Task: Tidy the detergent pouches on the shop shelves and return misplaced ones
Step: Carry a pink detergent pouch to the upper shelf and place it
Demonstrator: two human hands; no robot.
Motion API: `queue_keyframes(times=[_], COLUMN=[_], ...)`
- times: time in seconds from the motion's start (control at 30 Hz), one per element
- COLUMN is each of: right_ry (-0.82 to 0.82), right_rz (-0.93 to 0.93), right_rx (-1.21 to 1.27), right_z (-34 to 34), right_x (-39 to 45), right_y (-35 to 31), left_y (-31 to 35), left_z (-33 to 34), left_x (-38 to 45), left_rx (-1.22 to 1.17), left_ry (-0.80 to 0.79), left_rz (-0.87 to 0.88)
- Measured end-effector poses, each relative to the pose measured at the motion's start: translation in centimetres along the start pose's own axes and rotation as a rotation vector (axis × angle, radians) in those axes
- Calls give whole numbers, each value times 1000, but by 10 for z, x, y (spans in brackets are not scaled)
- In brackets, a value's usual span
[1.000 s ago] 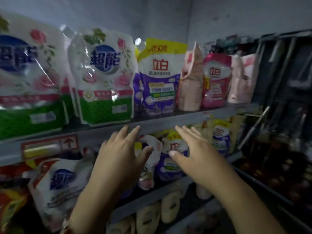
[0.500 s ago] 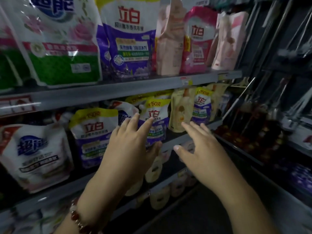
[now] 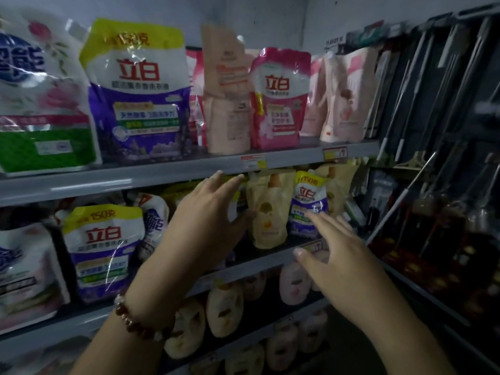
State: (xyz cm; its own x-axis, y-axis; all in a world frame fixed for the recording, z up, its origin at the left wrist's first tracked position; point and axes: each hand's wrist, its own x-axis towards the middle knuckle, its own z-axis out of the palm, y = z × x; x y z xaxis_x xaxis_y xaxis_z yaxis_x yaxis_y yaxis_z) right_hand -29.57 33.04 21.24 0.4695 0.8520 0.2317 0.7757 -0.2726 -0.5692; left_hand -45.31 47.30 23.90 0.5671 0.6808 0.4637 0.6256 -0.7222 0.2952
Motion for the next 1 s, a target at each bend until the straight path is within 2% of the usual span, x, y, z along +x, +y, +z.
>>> queue_keyframes(times=[0.17, 0.3, 0.5, 0.7, 0.87, 1.0], right_ry=[-31, -21, -32, 55, 91, 124], right_rz=[-50, -91, -170, -222, -175, -120], right_rx=[23, 118, 176, 194, 389, 548], right_z=[-21, -20, -1, -10, -27, -33], right_x=[30, 57, 103, 179, 249, 315], right_y=[28, 42, 43, 47, 53, 61], left_y=[27, 32, 23, 6, -1, -5], left_z=[25, 41, 61, 81, 110, 141], left_x=[18, 38, 73, 130, 182, 202], left_rx=[24, 22, -1, -18, 12, 131], left_ry=[-26, 15, 72, 122, 122, 177], left_rz=[-46, -73, -66, -10, 76, 3])
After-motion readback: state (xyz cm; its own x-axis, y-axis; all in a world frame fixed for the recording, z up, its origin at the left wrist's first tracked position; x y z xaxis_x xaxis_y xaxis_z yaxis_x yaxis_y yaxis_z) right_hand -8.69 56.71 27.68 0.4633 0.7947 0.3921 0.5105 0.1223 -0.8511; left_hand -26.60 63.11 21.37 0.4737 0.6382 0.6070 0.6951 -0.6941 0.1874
